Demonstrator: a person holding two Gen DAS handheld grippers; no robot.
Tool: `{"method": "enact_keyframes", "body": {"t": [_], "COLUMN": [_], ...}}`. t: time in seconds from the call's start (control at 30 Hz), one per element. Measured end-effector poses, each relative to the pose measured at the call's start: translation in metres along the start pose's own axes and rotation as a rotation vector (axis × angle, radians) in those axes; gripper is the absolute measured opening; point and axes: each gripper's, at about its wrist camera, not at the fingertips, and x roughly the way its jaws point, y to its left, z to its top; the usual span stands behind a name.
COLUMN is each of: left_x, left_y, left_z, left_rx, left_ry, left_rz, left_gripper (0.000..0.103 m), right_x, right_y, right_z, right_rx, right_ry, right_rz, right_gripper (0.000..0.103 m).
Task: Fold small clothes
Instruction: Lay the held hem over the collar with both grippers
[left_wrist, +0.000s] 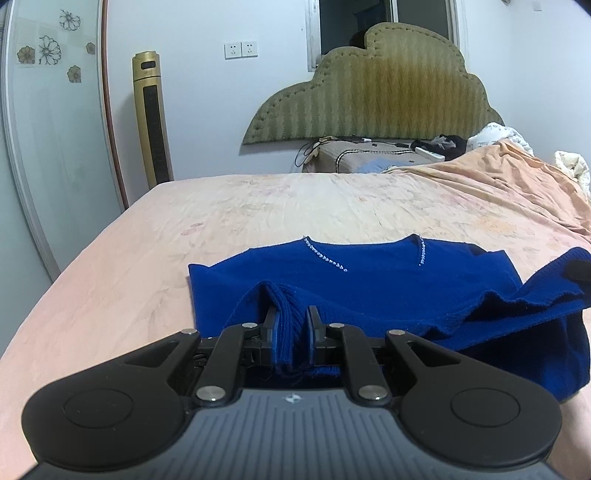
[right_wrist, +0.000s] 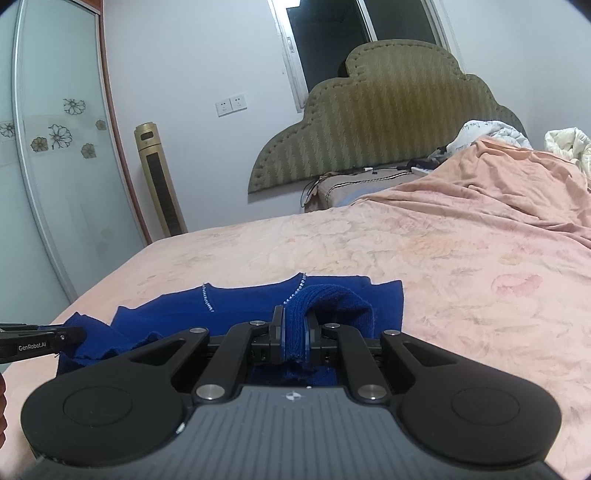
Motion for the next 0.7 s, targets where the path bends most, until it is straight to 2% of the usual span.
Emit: {"method": "enact_keyframes", "body": {"t": [0.33, 0.7], "left_x": [0.012, 0.046], "left_y": [0.005, 0.015], "left_z": [0.012, 0.05], "left_rx": [0.013, 0.009], "left_ry": [-0.037, -0.072], "left_rz": [0.033, 0.082], "left_gripper": [0.014, 0.009], "right_x": [0.016, 0.047], "right_y": [0.009, 0.01], "right_z": [0.006, 0.027], "right_rx": [-0.038, -0.045], "right_ry": [-0.029, -0.049], "right_rz": [-0.032, -0.036], "right_gripper": [0.013, 0.013]}}
